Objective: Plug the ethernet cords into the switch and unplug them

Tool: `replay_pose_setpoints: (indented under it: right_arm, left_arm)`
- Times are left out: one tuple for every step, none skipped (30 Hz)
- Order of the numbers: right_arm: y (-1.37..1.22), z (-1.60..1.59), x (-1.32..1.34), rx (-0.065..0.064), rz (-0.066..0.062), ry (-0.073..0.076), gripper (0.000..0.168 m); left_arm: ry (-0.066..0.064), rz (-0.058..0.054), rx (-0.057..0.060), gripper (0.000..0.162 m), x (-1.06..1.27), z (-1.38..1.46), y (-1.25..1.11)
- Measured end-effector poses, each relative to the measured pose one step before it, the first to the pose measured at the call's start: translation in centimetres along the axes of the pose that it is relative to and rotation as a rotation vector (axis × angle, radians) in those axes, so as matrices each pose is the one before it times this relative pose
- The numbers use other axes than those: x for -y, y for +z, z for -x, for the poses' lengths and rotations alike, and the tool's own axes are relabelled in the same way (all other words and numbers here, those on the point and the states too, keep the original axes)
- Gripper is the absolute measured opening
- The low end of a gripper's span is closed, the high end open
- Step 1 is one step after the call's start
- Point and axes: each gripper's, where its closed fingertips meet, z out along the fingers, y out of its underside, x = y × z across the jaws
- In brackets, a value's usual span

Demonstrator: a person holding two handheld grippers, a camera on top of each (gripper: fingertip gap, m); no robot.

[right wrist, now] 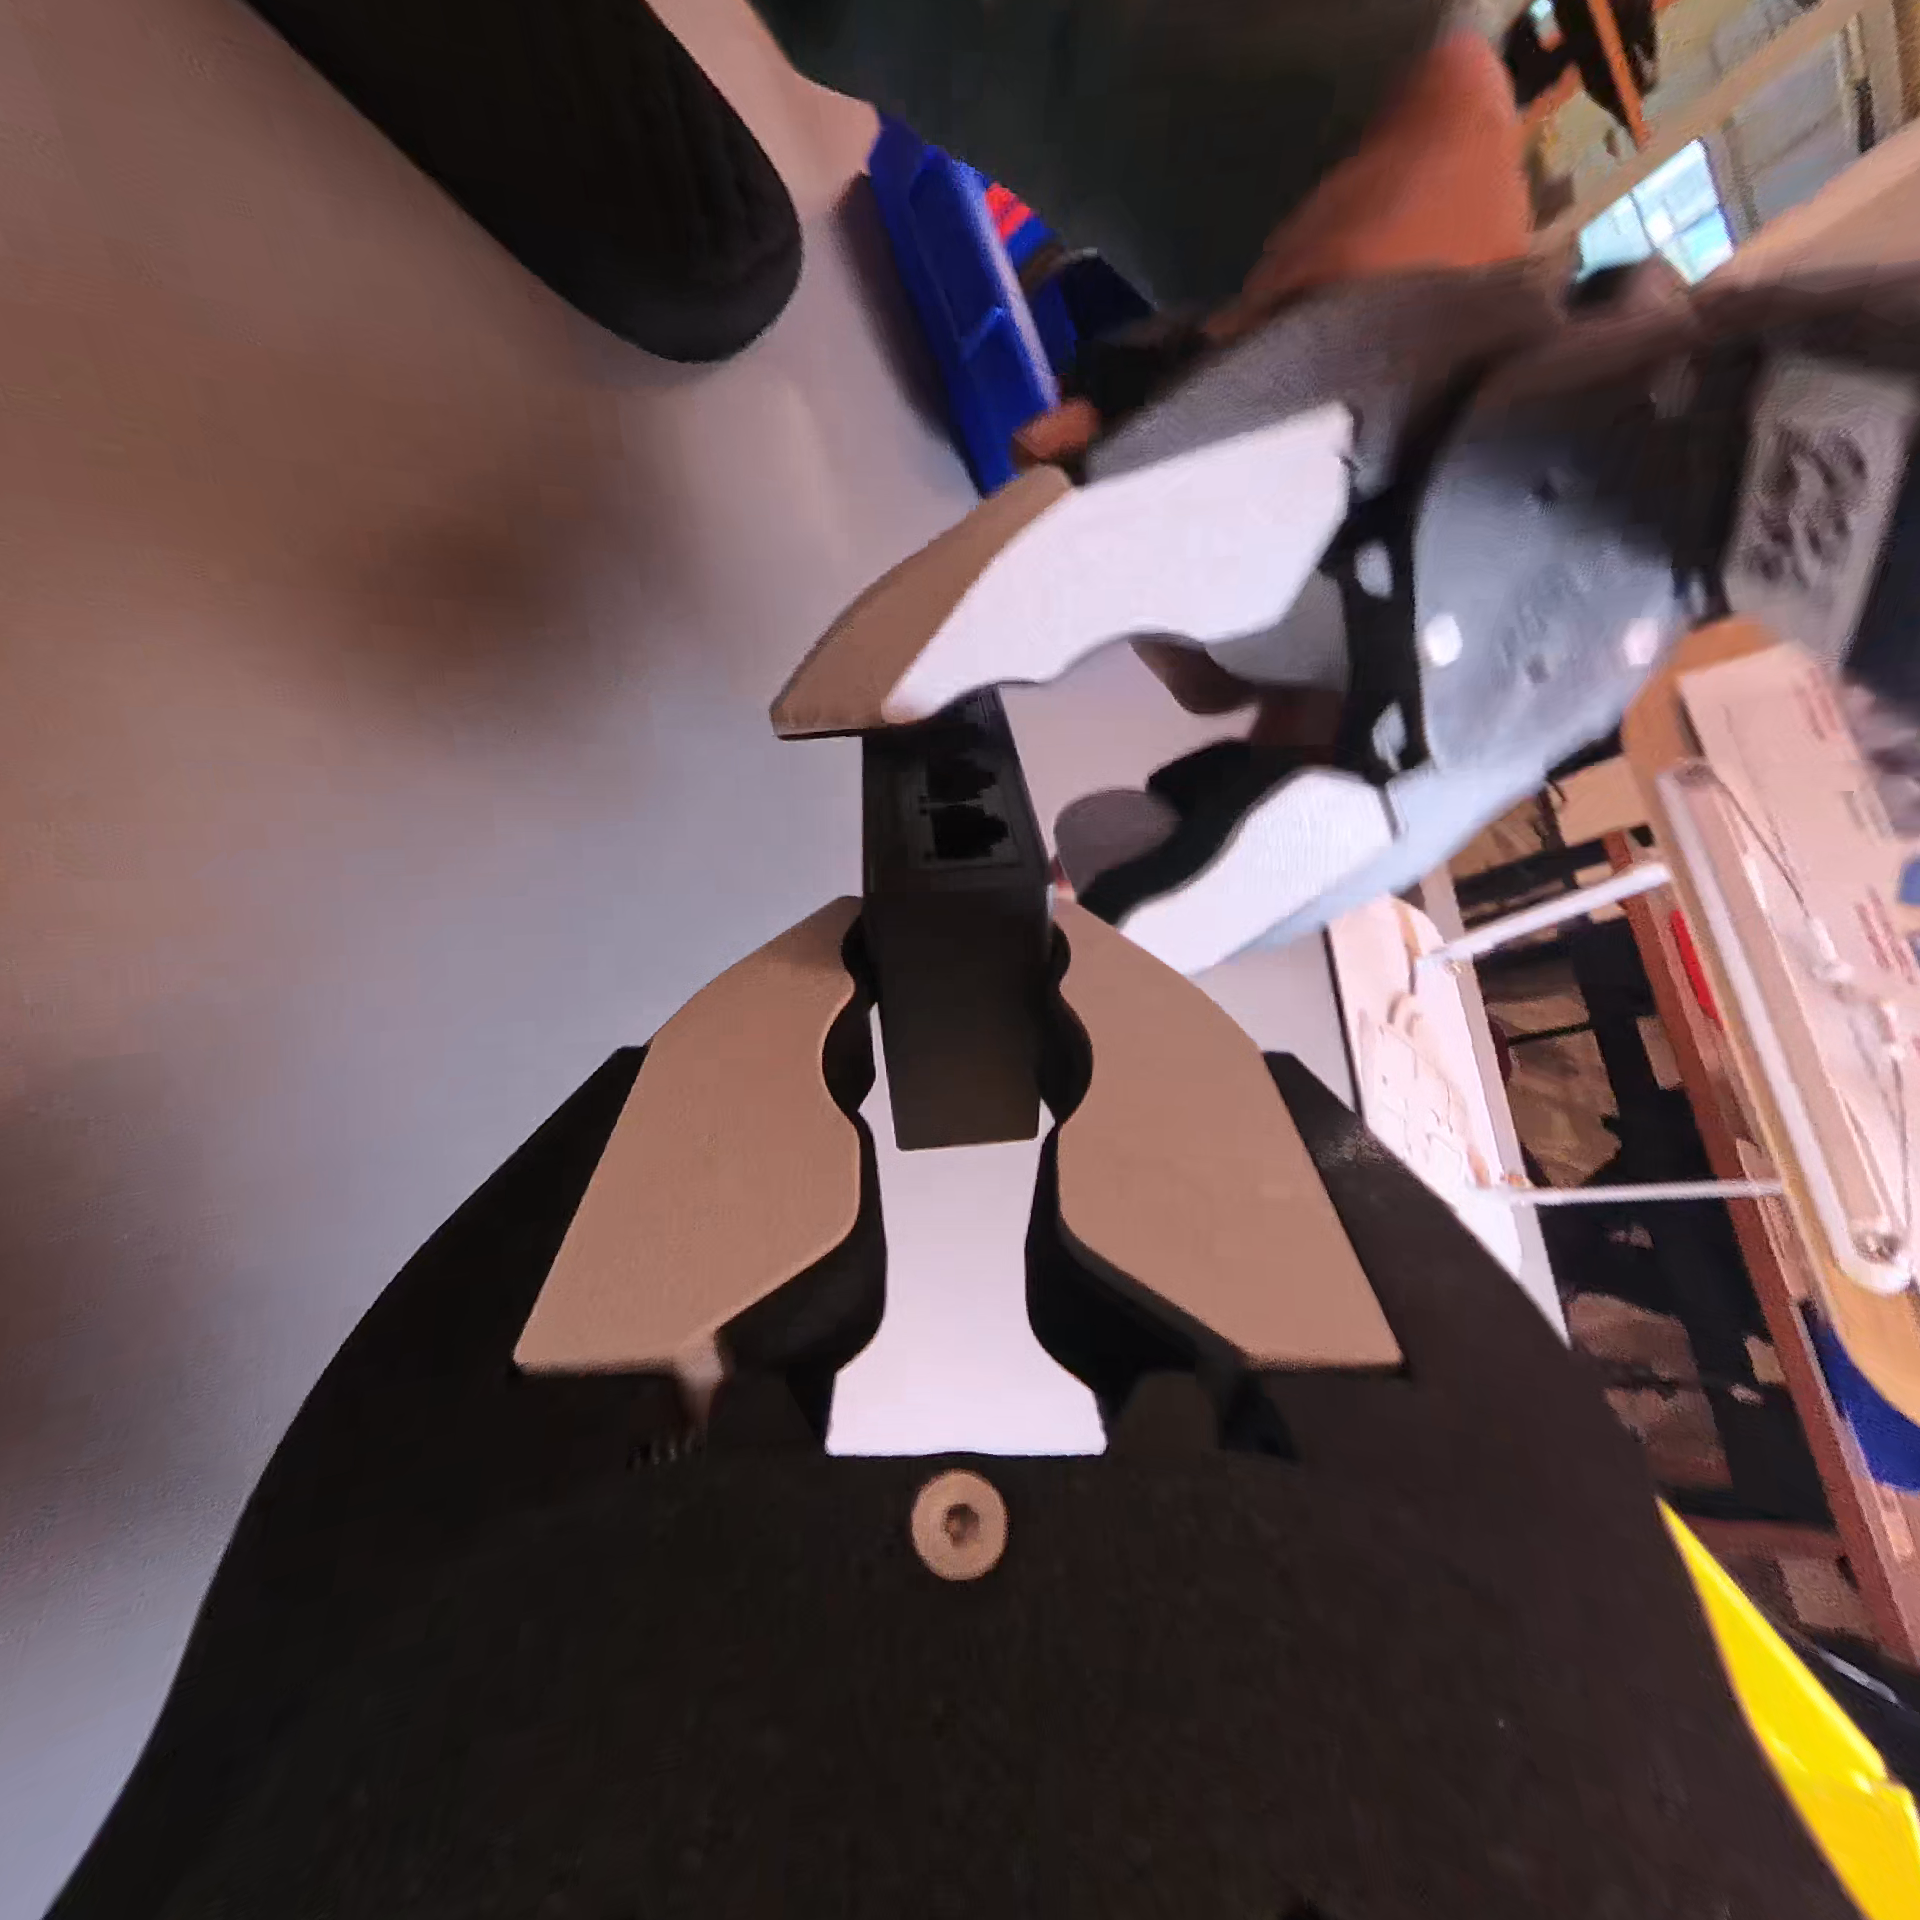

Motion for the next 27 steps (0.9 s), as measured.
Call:
replay_pose_setpoints:
  right_arm:
    - [-0.244, -0.65, -0.322, -0.0263, 0.007, 0.0149, 0.027]
    - [-0.229, -0.727, -0.259, -0.028, 0.0034, 0.0201, 0.027]
    - [-0.228, -0.674, -0.168, -0.021, -0.0027, 0.0217, 0.027]
    - [-0.194, -0.616, -0.128, -0.017, -0.006, 0.0242, 0.027]
    - [-0.145, -0.533, -0.093, -0.0141, -0.0081, 0.026, 0.027]
    - [-0.069, -0.307, -0.051, -0.0028, -0.0103, 0.0276, 0.027]
    - [-0.019, -0.159, 0.035, 0.0029, -0.0152, 0.0345, 0.027]
    - [0.045, -0.043, 0.063, 0.0078, -0.0163, 0.0419, 0.027]
    - [0.055, 0.015, 0.07, 0.0119, -0.016, 0.0451, 0.027]
    - [0.028, 0.038, 0.17, 0.0123, -0.0219, 0.0451, 0.027]
    - [0.007, 0.125, 0.265, 0.0175, -0.0265, 0.0446, 0.027]
    - [0.03, 0.232, 0.28, 0.0241, -0.0264, 0.0472, 0.027]
    - [0.093, 0.289, 0.252, 0.0228, -0.0241, 0.0429, 0.027]
    - [0.126, 0.134, 0.123, 0.0074, -0.0154, 0.0287, 0.027]
    - [0.053, 0.078, -0.008, 0.0035, -0.0039, 0.0107, 0.027]
    - [0.026, 0.094, -0.007, 0.0055, 0.0, 0.0051, 0.027]
    - [0.023, 0.129, 0.039, 0.0088, -0.0015, 0.0111, 0.027]
    - [0.04, 0.2, 0.027, 0.013, -0.0018, 0.0137, 0.027]
    - [0.001, 0.144, 0.163, 0.0081, -0.0128, 0.012, 0.028]
    - [-0.031, 0.144, 0.403, 0.0053, -0.0316, 0.0091, 0.028]
    - [-0.054, 0.234, 0.59, 0.0131, -0.0448, 0.0156, 0.028]
    - [-0.057, 0.185, 0.633, 0.0175, -0.0465, 0.028, 0.029]
    - [-0.059, 0.259, 0.498, 0.0285, -0.0352, 0.0283, 0.031]
    - [-0.082, 0.138, 0.116, 0.0213, -0.0118, 0.0156, 0.034]
    - [-0.062, -0.159, -0.232, -0.0026, 0.0073, 0.0016, 0.038]
    - [0.002, -0.052, -0.409, 0.0, 0.017, -0.0053, 0.038]
    - [0.119, 0.244, -0.386, 0.0137, 0.0191, -0.0017, 0.037]
  left_arm:
    - [0.0162, -0.0235, 0.0857, 0.067, -0.063, 0.589, -0.464]
    - [0.0221, -0.0282, 0.0877, 0.068, 0.006, 0.544, -0.435]
    - [0.0237, -0.0382, 0.0902, 0.068, 0.124, 0.573, -0.401]
    - [0.0133, -0.0373, 0.0838, 0.068, 0.1, 0.56, -0.309]
    - [0.0011, -0.0359, 0.0741, 0.068, 0.075, 0.491, -0.201]
    - [-0.0069, -0.0316, 0.0553, 0.068, -0.01, 0.319, -0.08]
    - [-0.0049, -0.0291, 0.0512, 0.064, -0.023, 0.285, -0.012]
    - [0.008, -0.0162, 0.0536, 0.059, -0.135, 0.302, 0.005]
    - [0.0203, -0.0008, 0.0449, 0.055, -0.239, 0.166, 0.021]
    - [0.0258, -0.0026, 0.0449, 0.051, -0.097, 0.16, -0.002]
    - [0.0238, -0.0141, 0.0374, 0.045, 0.151, 0.081, -0.055]
    - [0.0159, -0.0257, 0.0223, 0.038, 0.373, -0.053, -0.072]
    - [0.0123, -0.0172, 0.0242, 0.03, 0.324, 0.089, -0.105]
    - [0.0202, -0.0098, 0.0071, 0.031, 0.21, -0.067, -0.102]
    - [0.0122, 0.0052, 0.0037, 0.031, -0.04, -0.042, -0.056]
    - [-0.0005, -0.0012, -0.0036, 0.031, -0.029, -0.095, -0.023]
    - [-0.0042, -0.0084, -0.0084, 0.03, 0.003, -0.183, -0.039]
    - [-0.006, -0.0128, -0.011, 0.029, 0.032, -0.243, -0.075]
    - [-0.0077, -0.0181, -0.0031, 0.029, 0.113, -0.179, -0.108]
    - [-0.0056, -0.0245, 0.0002, 0.029, 0.2, -0.111, -0.174]
    - [-0.0085, -0.032, -0.0075, 0.029, 0.294, -0.161, -0.247]
    - [-0.0136, -0.0342, -0.0048, 0.029, 0.33, -0.108, -0.263]
    - [-0.0148, -0.0304, -0.0077, 0.029, 0.274, -0.169, -0.235]
    - [-0.0114, -0.0255, -0.0147, 0.029, 0.155, -0.234, -0.248]
    - [-0.0078, -0.0244, -0.0099, 0.029, 0.07, -0.135, -0.253]
    - [-0.0066, -0.0241, -0.0001, 0.029, 0.001, -0.018, -0.215]
    - [-0.0081, -0.019, -0.0132, 0.029, -0.099, -0.189, -0.12]
